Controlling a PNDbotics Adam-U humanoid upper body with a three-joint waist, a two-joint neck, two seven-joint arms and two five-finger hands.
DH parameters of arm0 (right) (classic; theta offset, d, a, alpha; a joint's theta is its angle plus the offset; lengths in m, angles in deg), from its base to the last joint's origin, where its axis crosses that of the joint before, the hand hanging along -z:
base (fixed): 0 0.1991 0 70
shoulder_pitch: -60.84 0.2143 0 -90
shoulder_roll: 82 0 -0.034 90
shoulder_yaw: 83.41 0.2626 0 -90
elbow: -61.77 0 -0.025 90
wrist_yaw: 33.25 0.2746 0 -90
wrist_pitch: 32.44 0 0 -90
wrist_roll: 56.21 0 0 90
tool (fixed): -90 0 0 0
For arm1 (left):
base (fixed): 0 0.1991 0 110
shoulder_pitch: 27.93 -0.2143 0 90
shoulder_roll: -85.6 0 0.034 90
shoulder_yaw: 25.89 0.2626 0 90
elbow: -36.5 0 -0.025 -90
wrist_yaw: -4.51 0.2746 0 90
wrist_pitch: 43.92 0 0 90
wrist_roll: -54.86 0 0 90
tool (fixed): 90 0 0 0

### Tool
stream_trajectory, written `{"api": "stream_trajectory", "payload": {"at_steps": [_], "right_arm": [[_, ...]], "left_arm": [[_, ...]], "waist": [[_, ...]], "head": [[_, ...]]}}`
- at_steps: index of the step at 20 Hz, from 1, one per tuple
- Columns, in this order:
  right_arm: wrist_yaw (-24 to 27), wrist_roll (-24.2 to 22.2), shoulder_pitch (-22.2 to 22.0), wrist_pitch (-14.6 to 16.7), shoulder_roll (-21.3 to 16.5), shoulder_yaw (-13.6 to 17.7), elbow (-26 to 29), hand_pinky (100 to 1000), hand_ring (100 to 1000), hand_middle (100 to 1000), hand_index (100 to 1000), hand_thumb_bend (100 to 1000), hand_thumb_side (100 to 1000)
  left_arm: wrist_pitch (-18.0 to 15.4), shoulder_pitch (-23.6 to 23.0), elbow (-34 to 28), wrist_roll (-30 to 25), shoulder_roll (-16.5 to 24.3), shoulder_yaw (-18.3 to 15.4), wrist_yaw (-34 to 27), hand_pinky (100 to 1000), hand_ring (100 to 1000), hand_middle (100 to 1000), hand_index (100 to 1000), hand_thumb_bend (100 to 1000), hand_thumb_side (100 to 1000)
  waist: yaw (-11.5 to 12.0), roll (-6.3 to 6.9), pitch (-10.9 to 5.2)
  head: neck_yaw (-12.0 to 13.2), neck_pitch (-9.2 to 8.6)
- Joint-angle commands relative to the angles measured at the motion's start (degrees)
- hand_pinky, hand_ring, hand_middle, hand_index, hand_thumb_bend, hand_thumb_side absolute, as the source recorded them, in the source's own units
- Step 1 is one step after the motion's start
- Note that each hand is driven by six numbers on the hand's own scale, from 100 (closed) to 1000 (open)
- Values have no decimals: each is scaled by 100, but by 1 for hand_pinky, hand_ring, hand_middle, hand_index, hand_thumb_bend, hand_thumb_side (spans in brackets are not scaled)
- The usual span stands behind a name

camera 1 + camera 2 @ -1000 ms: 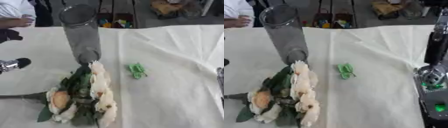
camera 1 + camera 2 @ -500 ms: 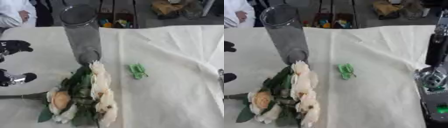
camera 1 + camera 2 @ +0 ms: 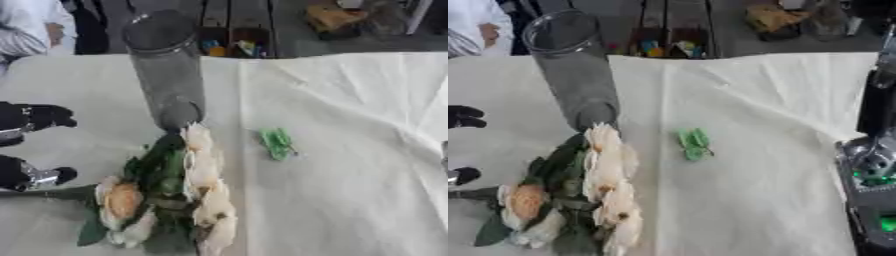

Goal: Arrange flowers into the vase.

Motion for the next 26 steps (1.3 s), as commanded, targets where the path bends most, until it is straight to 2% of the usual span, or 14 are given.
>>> {"api": "stream_trajectory", "payload": {"at_steps": [1, 8, 16, 26], "right_arm": [[66, -21, 66, 4, -103, -4, 91, 560, 567, 551, 746, 100, 971], [79, -31, 63, -6, -92, -19, 91, 561, 567, 550, 744, 100, 970], [94, -42, 58, -17, -75, -32, 91, 563, 567, 548, 744, 100, 969], [124, -87, 60, -9, -56, -55, 91, 565, 567, 546, 744, 100, 971]], "left_arm": [[-137, -29, 25, 86, 284, -2, -53, 895, 1000, 1000, 1000, 407, 839], [-317, -155, 152, -19, 319, 66, -440, 878, 1000, 1000, 1000, 391, 837], [-301, -167, 154, 221, 273, 180, -462, 842, 951, 961, 1000, 338, 794], [-349, -78, 313, 295, 105, 431, -585, 794, 907, 939, 992, 338, 791]], "waist": [[-6, -1, -89], [-10, -7, -77], [-29, -19, -57], [-64, -18, -32]], "head": [[17, -76], [30, -85], [49, -109], [100, -139]]}}
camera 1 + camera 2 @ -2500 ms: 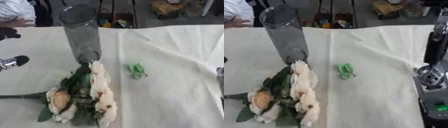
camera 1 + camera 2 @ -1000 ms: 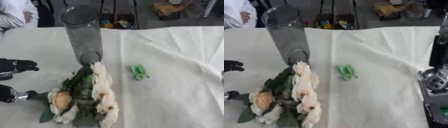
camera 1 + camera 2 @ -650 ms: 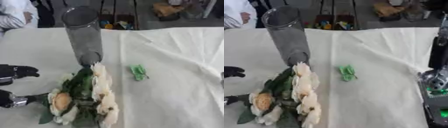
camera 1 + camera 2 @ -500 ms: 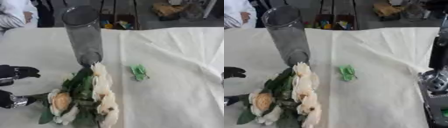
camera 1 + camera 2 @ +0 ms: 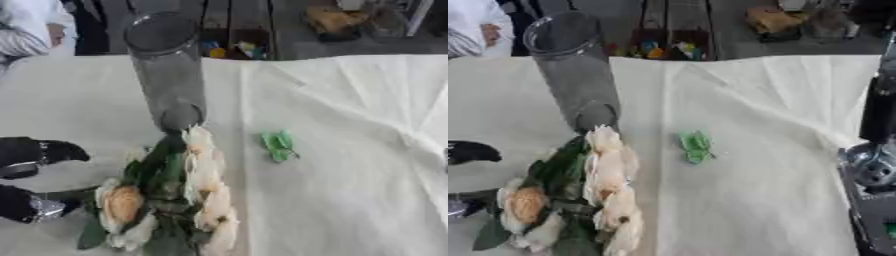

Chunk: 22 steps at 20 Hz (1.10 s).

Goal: Arrange flowers into the vase.

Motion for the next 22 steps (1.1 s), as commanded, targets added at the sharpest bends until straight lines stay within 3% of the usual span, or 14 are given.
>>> {"api": "stream_trajectory", "payload": {"at_steps": [1, 22], "right_arm": [[27, -25, 63, 17, -56, 5, 91, 565, 567, 546, 744, 100, 971], [100, -94, 74, 49, -37, -41, 91, 567, 565, 540, 741, 100, 970]], "left_arm": [[-15, 103, 20, -24, 93, 24, -63, 795, 910, 953, 998, 335, 787], [-107, 390, 246, -310, -201, 460, -15, 793, 917, 950, 997, 310, 776]], "waist": [[-4, 13, -91], [-62, 34, -64]], "head": [[31, -50], [79, -47]]}}
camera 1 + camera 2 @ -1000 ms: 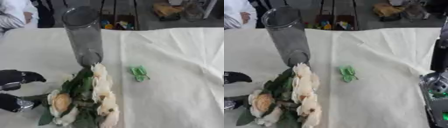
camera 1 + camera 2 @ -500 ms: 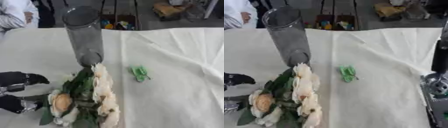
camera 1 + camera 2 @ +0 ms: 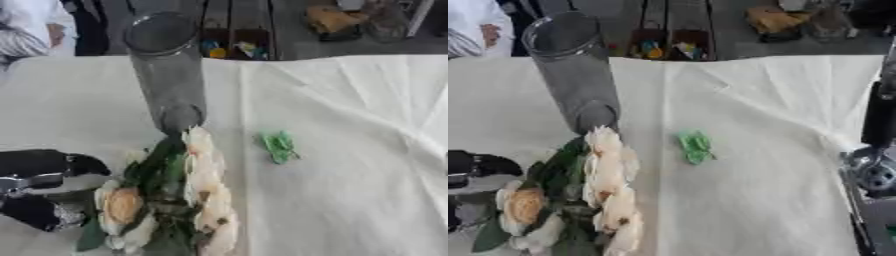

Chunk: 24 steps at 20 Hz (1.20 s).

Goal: Arrange flowers into the vase.

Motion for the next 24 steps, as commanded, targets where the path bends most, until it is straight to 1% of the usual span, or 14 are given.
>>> {"api": "stream_trajectory", "payload": {"at_steps": [1, 5, 11, 14, 16, 17, 19, 20, 21, 23, 24], "right_arm": [[37, -24, 75, 16, -67, -5, 91, 567, 565, 540, 740, 100, 970], [59, -41, 82, 27, -64, -25, 91, 568, 565, 539, 740, 100, 970], [82, -61, 80, 38, -65, -38, 91, 568, 565, 538, 740, 100, 969], [95, -69, 71, 39, -55, -53, 91, 569, 565, 538, 740, 100, 969], [102, -80, 69, 42, -55, -63, 91, 569, 566, 538, 740, 100, 969], [105, -82, 65, 42, -56, -62, 91, 570, 566, 537, 741, 100, 969], [107, -83, 52, 40, -57, -58, 91, 571, 566, 537, 741, 100, 969], [108, -86, 47, 38, -55, -58, 91, 571, 565, 536, 740, 100, 969], [108, -89, 42, 36, -53, -58, 91, 571, 565, 536, 740, 100, 968], [111, -100, 35, 32, -51, -62, 91, 572, 564, 534, 739, 100, 968], [113, -106, 32, 30, -51, -64, 91, 572, 564, 533, 739, 100, 968]], "left_arm": [[-31, 110, 35, -66, 77, 10, 60, 793, 918, 952, 997, 304, 772], [-56, 134, 134, -145, 38, 52, 134, 776, 918, 952, 996, 286, 764], [-87, 143, 236, -290, 16, 73, 159, 793, 938, 976, 1000, 265, 759], [-99, 166, 246, -365, 6, 63, 162, 784, 930, 966, 1000, 259, 755], [-98, 183, 258, -359, -8, 70, 178, 763, 910, 944, 996, 256, 759], [-101, 191, 255, -323, -15, 71, 183, 733, 886, 915, 975, 258, 759], [-108, 201, 236, -207, -23, 74, 197, 700, 860, 882, 952, 275, 764], [-108, 204, 229, -145, -26, 79, 209, 675, 840, 867, 944, 283, 766], [-106, 208, 224, -83, -30, 85, 225, 629, 809, 853, 934, 292, 768], [-106, 216, 206, 43, -39, 100, 271, 584, 778, 845, 921, 294, 773], [-104, 219, 189, 112, -43, 105, 296, 581, 773, 845, 917, 294, 775]], "waist": [[-11, 16, -83], [-20, 18, -73], [-26, 8, -67], [-22, 11, -62], [-22, 12, -60], [-22, 12, -60], [-25, 13, -60], [-28, 16, -60], [-31, 18, -60], [-37, 18, -59], [-39, 18, -57]], "head": [[26, -40], [37, -45], [62, -65], [82, -78], [94, -84], [93, -83], [90, -82], [90, -83], [91, -85], [90, -90], [90, -93]]}}
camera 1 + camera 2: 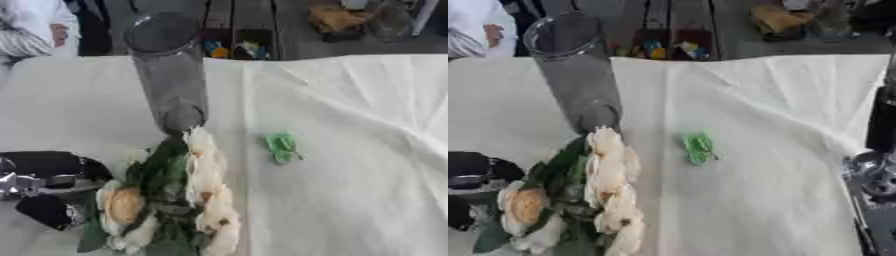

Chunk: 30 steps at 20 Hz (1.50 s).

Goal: Arrange flowers into the vase.

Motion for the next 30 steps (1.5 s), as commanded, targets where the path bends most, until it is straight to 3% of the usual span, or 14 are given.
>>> {"api": "stream_trajectory", "payload": {"at_steps": [1, 10, 17, 24, 30], "right_arm": [[41, -37, 33, 2, -54, 3, 91, 573, 564, 532, 738, 100, 967], [79, -94, 20, -5, -41, -7, 91, 575, 558, 522, 732, 100, 969], [116, -125, 17, 4, -41, -9, 91, 577, 556, 518, 729, 100, 970], [139, -164, 13, 4, -38, -13, 91, 578, 554, 515, 728, 100, 971], [152, -179, 13, 8, -39, -14, 91, 579, 554, 513, 727, 100, 971]], "left_arm": [[6, 65, -86, 210, 89, -10, 97, 587, 772, 848, 910, 290, 778], [40, 49, -233, 443, 71, 75, 372, 589, 761, 840, 883, 298, 786], [91, 33, -208, 536, 26, 124, 402, 561, 733, 778, 849, 270, 788], [191, -15, -179, 647, 31, 95, 416, 370, 522, 659, 810, 227, 783], [264, -46, -164, 727, 30, 70, 329, 339, 503, 620, 757, 202, 781]], "waist": [[-5, 4, -82], [-11, 13, -64], [-16, 3, -45], [-3, -7, -38], [-2, -14, -25]], "head": [[16, -65], [19, -52], [21, -58], [29, -61], [33, -69]]}}
